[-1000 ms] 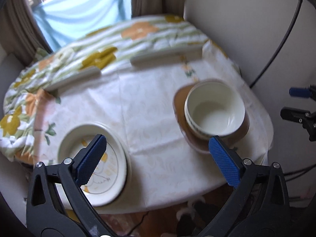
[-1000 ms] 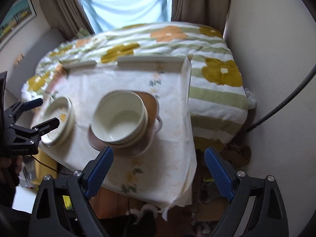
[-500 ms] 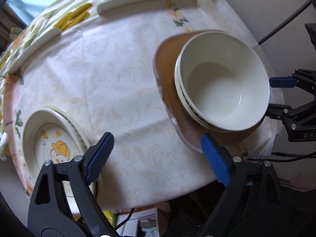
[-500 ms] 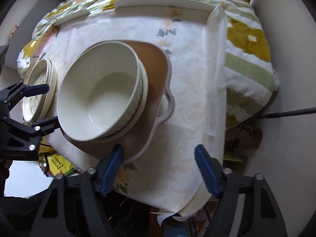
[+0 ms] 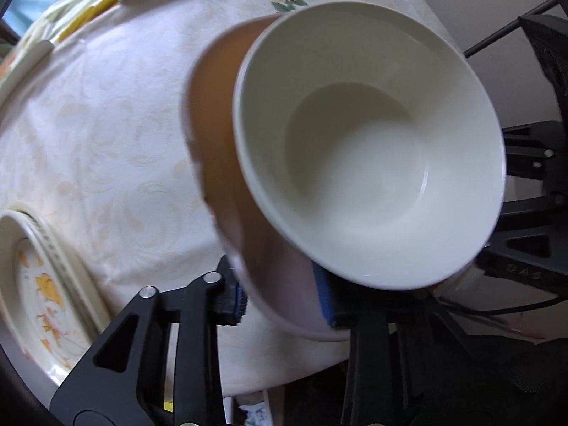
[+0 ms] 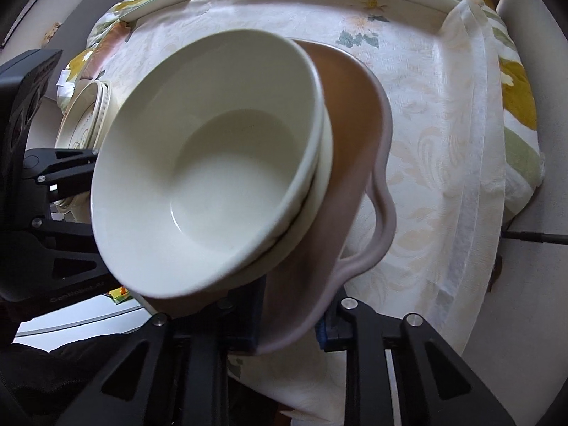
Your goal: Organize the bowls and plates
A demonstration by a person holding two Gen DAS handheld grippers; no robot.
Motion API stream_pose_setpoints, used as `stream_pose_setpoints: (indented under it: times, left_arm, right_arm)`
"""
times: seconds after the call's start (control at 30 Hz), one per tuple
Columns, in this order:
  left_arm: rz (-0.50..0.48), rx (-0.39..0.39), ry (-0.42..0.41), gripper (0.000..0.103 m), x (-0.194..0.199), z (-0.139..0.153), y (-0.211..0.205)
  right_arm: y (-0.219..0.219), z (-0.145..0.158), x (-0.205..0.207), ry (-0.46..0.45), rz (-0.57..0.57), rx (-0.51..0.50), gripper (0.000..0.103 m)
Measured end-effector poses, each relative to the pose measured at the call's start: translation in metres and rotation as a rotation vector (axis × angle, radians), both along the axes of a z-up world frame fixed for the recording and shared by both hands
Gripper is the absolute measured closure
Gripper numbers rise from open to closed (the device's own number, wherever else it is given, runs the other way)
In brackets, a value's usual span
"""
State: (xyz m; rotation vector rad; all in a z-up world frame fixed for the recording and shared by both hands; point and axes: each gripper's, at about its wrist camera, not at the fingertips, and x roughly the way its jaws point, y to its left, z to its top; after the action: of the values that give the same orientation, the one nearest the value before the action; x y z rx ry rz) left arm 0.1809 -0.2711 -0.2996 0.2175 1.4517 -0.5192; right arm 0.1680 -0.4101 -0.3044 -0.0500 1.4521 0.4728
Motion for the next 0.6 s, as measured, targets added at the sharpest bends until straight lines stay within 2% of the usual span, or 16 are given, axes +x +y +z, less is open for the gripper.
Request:
stream_pose_setpoints:
  times: [0.4,0.6]
  left_arm:
    - [-0.020,0.017,-0.144,0.079,-0.026,0.016,-0.010]
    - [0.016,0.004,-0.202,0.079,-0.029,0.054,0.013]
  right_arm:
    - [-0.004,0.013,-0.006,-0.137,0.051,-0.001,0.081]
    - [0.002,0.043,-0.006,-0.193,0.079,-0.009,0.081]
